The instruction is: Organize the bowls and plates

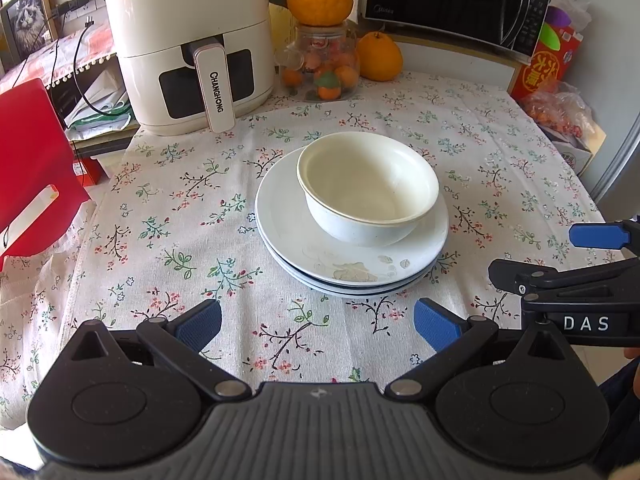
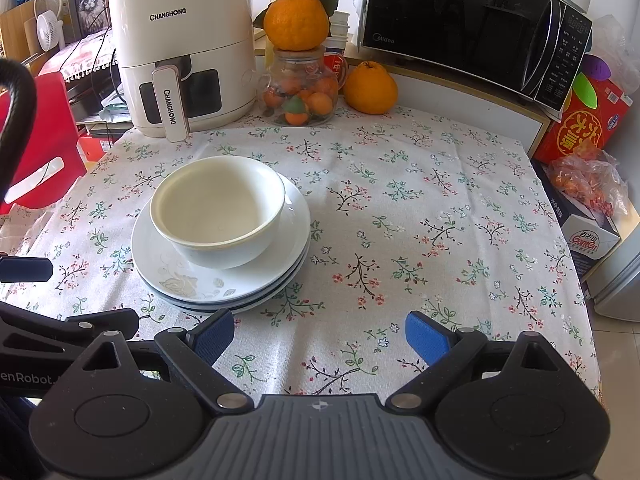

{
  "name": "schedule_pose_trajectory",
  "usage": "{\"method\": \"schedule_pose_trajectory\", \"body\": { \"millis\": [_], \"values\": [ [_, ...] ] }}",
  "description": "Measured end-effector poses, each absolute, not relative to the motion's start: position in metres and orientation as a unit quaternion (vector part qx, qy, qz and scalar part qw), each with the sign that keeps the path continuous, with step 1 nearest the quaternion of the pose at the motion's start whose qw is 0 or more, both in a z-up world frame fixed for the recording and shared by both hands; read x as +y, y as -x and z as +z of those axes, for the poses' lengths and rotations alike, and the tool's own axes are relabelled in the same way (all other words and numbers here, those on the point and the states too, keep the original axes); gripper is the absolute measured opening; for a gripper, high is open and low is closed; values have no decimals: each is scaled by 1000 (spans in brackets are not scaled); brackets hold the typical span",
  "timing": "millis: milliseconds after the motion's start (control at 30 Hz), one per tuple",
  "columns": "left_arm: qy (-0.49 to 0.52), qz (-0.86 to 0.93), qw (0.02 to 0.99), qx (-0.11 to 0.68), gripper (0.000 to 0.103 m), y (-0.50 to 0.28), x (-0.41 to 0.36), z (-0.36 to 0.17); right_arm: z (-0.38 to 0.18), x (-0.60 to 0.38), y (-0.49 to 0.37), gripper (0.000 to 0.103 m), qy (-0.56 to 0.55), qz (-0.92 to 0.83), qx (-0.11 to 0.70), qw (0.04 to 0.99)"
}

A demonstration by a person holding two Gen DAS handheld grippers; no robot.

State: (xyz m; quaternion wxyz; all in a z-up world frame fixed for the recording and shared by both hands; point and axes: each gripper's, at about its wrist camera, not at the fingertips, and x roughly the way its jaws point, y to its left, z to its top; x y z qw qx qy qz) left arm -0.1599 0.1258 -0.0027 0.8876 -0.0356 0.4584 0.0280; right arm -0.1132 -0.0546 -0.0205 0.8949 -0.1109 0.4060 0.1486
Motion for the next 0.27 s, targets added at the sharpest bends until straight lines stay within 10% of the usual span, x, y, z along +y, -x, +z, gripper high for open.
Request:
{"method": "schedule_pose_trajectory", "body": {
  "millis": [267],
  "values": [
    [34,29,887,459,103,160,126,-5,-21,-54,113,89,111,149,406,895]
  ]
}}
